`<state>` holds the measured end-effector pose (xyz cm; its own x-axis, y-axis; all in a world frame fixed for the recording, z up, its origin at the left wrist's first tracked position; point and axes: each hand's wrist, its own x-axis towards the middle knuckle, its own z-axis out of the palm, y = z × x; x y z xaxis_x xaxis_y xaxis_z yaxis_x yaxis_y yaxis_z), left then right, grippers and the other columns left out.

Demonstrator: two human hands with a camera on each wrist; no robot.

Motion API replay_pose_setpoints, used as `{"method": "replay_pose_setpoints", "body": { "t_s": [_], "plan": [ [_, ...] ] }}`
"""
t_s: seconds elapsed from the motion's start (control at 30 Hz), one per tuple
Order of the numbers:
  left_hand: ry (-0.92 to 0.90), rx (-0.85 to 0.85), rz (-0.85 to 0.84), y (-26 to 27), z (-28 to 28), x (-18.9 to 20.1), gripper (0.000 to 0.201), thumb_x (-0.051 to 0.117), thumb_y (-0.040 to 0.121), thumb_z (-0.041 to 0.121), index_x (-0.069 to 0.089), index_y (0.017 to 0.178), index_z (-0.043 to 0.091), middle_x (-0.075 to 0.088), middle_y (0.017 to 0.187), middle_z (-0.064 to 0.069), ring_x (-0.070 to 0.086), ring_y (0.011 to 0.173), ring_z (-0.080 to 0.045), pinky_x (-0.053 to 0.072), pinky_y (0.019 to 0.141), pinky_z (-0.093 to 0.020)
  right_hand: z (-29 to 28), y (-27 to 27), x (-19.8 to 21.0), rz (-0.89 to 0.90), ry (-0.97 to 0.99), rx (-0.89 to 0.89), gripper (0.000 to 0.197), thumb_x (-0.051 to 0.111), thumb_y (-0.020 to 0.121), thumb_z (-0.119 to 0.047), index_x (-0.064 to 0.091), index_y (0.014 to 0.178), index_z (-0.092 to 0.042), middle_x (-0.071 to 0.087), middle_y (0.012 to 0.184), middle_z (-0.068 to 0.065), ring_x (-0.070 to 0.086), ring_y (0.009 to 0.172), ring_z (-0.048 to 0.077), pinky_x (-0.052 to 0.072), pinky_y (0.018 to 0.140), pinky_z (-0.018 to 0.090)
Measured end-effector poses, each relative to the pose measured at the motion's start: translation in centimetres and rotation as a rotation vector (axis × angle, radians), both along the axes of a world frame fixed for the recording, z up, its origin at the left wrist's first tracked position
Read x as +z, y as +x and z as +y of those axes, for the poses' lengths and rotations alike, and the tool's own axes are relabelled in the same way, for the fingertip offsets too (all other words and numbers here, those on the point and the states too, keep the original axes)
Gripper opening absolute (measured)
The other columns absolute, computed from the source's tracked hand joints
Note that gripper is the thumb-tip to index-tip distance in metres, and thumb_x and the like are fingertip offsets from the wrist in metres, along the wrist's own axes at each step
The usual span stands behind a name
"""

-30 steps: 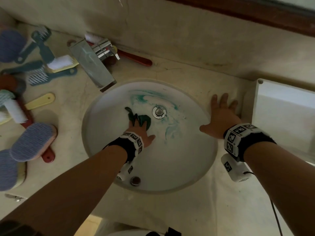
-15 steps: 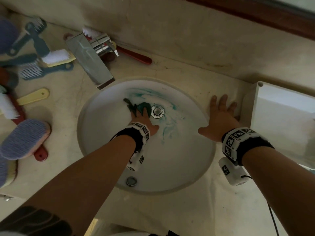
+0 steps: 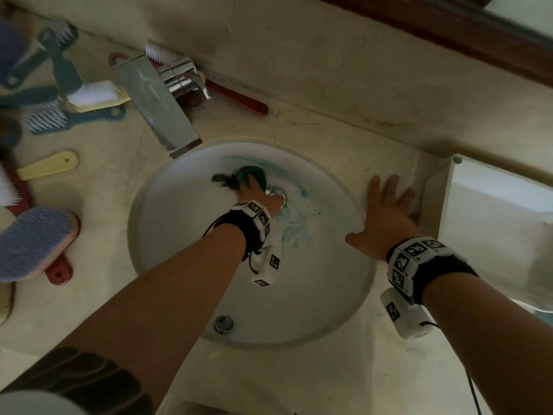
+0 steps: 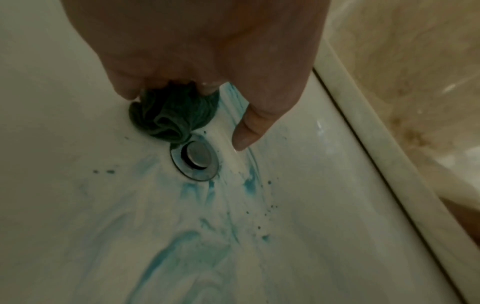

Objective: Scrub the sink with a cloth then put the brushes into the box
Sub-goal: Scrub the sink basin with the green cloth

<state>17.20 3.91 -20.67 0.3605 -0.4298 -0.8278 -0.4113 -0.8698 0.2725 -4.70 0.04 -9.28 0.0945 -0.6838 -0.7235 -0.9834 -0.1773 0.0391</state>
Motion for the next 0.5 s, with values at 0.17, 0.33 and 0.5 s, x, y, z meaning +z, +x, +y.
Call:
{"method": "replay_pose_setpoints", "body": {
  "t_s": [0.17,0.33,0.5],
  "plan": [
    [-0.103,0.378,-0.018,2.7,1.3,0.3,0.104,0.063,0.085,0.037,-0.014,0.152,0.014,-0.007,0.160,-0.015,0.004,0.147,-0.035,0.013,0.118,-0.047,0.1,0.1,-0.2,0.007,-0.016,-0.003,0.127,0.071,0.075,-0.052,-0.028,0.148,-0.021,-0.034,0.155,0.009,-0.023,0.142,0.046,0.018,0.114,0.064],
    [-0.263,0.610,0.140,1.7,-1.3,1.9,0.093,0.065,0.082,0.029,0.008,0.153,0.011,0.032,0.150,-0.019,0.040,0.133,-0.035,0.038,0.103,-0.038,0.3,0.0,-0.5,0.003,-0.034,-0.003,0.127,0.070,0.074,-0.052,-0.029,0.148,-0.022,-0.034,0.155,0.008,-0.024,0.143,0.044,0.015,0.114,0.063],
    [-0.339,0.750,0.204,1.4,-1.8,2.9,0.088,0.066,0.080,0.022,0.015,0.151,0.011,0.038,0.146,-0.018,0.046,0.129,-0.033,0.041,0.101,-0.038,0.2,0.0,-0.5,0.020,-0.040,0.013,0.128,0.071,0.074,-0.054,-0.029,0.147,-0.022,-0.034,0.155,0.009,-0.022,0.143,0.045,0.016,0.114,0.063]
  ]
}}
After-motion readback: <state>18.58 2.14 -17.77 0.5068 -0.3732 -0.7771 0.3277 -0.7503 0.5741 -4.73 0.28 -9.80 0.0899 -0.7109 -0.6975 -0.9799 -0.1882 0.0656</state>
